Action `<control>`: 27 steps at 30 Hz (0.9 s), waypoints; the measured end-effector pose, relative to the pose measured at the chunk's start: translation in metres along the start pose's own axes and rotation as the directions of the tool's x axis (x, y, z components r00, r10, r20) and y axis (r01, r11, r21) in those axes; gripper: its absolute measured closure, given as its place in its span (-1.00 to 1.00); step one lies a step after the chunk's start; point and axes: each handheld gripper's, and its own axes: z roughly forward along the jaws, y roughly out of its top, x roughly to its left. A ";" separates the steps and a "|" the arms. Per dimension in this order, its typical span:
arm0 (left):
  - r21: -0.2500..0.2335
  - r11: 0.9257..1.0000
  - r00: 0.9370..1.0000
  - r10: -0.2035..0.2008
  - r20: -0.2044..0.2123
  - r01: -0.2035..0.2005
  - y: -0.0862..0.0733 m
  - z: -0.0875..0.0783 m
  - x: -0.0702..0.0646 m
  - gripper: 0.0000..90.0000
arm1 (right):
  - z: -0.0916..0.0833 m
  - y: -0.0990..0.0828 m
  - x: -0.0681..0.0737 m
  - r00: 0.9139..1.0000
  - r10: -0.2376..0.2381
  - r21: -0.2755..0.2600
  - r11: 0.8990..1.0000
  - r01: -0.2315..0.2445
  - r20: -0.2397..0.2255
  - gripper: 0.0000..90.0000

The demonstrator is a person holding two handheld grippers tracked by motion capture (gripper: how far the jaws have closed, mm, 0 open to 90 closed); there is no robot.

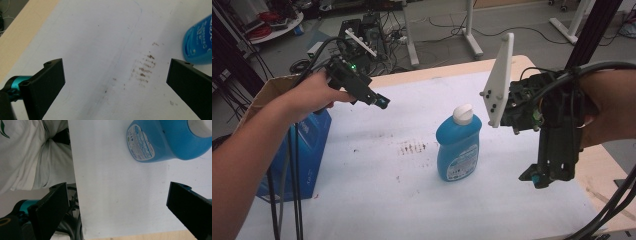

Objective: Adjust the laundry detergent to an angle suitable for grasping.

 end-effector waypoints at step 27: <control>-0.422 0.902 0.982 -0.152 -0.110 0.092 -0.033 0.020 -0.007 -0.96 | 0.008 -0.014 -0.012 0.998 0.057 -0.009 0.998 -0.057 -0.009 -0.92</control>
